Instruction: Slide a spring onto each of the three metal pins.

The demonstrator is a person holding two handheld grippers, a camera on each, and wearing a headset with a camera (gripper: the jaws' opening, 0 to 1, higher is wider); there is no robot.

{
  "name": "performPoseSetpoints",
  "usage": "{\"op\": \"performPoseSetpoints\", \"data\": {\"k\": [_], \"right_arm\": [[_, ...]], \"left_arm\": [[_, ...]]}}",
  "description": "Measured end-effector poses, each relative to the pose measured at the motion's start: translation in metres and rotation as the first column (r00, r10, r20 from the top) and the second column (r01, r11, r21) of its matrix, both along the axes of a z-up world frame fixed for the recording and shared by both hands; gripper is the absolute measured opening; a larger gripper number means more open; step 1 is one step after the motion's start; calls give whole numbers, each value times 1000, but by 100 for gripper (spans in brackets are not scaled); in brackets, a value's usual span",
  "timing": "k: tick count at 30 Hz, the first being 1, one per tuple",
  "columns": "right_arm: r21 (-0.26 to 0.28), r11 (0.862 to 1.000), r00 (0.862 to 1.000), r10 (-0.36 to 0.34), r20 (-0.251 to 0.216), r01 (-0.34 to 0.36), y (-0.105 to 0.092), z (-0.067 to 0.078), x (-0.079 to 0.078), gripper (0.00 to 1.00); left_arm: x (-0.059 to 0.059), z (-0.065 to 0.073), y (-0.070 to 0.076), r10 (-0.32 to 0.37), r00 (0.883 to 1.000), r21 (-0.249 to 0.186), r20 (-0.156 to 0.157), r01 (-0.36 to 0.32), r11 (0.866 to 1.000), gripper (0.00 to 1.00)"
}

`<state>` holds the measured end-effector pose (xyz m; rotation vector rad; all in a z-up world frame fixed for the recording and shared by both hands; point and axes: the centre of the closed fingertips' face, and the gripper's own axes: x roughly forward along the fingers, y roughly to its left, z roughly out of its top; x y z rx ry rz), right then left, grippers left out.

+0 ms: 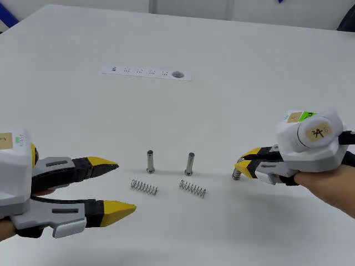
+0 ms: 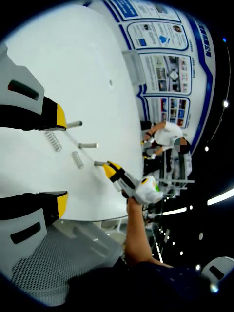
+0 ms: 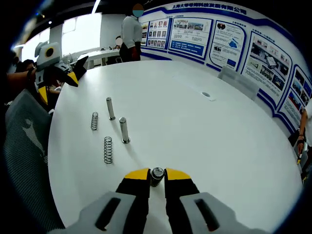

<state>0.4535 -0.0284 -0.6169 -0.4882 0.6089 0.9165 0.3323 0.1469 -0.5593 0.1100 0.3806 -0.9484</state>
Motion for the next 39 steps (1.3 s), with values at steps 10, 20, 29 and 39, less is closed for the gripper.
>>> {"op": "performPoseSetpoints", "data": {"k": [10,20,29,39], "right_arm": [[23,1000,1000,-11,12,11,-1,7,-2,18],[28,999,1000,-19,16,18,-9,14,-14,19],[37,999,1000,-9,0,9,-8,13,-32,19],[44,998,999,43,-32,-41,11,6,-50,19]], "left_arm": [[1,0,-2,-6,1000,-1,1,6,1000,51],[2,1,-2,-11,1000,2,5,11,1000,51],[2,3,-3,-14,1000,5,9,14,1000,51],[1,4,-3,-17,1000,8,12,17,1000,51]]}}
